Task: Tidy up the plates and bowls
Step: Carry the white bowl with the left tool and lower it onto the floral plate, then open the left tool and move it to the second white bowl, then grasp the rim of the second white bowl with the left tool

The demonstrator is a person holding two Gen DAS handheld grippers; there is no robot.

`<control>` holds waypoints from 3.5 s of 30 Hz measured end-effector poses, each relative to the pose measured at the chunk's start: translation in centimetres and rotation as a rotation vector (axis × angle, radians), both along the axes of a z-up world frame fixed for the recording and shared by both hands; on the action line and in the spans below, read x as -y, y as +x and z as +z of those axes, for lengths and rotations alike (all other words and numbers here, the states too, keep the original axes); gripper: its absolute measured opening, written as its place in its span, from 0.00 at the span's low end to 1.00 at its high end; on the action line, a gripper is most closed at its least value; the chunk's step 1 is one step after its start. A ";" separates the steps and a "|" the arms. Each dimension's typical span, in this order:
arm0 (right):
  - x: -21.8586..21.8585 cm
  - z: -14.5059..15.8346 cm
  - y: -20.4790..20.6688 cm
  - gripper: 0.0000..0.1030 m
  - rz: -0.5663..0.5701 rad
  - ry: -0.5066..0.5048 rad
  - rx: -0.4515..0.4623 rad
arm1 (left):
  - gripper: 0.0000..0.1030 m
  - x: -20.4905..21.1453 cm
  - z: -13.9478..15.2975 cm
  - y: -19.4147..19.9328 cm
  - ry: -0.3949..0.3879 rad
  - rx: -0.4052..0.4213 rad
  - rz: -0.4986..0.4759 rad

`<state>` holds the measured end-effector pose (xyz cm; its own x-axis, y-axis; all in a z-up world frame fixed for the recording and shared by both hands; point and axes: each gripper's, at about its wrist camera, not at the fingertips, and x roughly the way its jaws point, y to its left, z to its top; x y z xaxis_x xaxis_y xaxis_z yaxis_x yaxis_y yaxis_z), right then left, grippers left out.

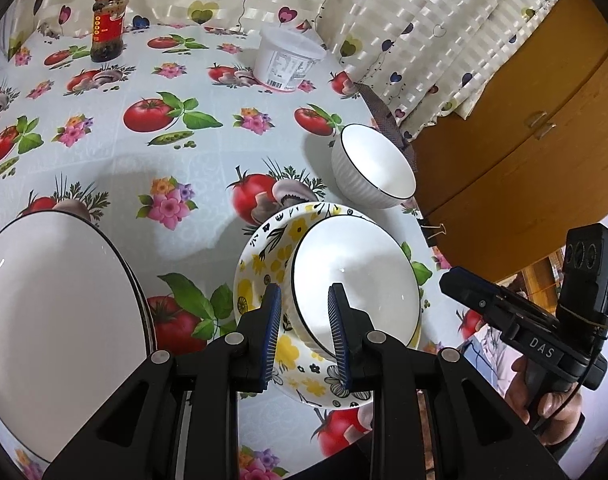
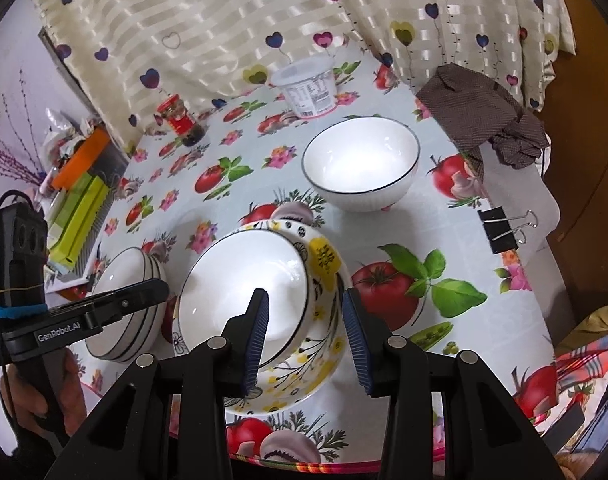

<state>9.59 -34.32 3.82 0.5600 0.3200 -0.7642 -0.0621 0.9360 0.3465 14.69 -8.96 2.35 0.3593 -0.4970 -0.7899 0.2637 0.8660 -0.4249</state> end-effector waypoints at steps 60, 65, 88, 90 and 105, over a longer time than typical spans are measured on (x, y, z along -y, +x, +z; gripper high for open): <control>9.0 -4.6 14.6 0.30 -0.135 0.042 -0.118 | 0.24 11.6 -4.3 17.9 0.010 -0.159 -0.116; 8.4 -4.7 15.3 0.15 -0.115 0.044 -0.119 | 0.24 11.9 -4.4 18.0 0.013 -0.161 -0.133; 7.3 -4.1 15.4 0.12 -0.100 -0.009 -0.130 | 0.24 12.7 -4.1 17.0 0.078 -0.156 -0.173; 7.2 -3.9 15.4 0.12 -0.097 -0.008 -0.126 | 0.24 12.6 -3.9 16.9 0.081 -0.155 -0.174; 5.3 0.5 13.9 0.12 -0.055 -0.017 -0.080 | 0.24 10.4 -0.2 14.9 0.070 -0.112 -0.149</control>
<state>23.45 -39.67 4.28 0.5134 0.2769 -0.8123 0.0173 0.9430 0.3324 29.56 -19.31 2.15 0.1939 -0.4807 -0.8552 0.3456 0.8493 -0.3990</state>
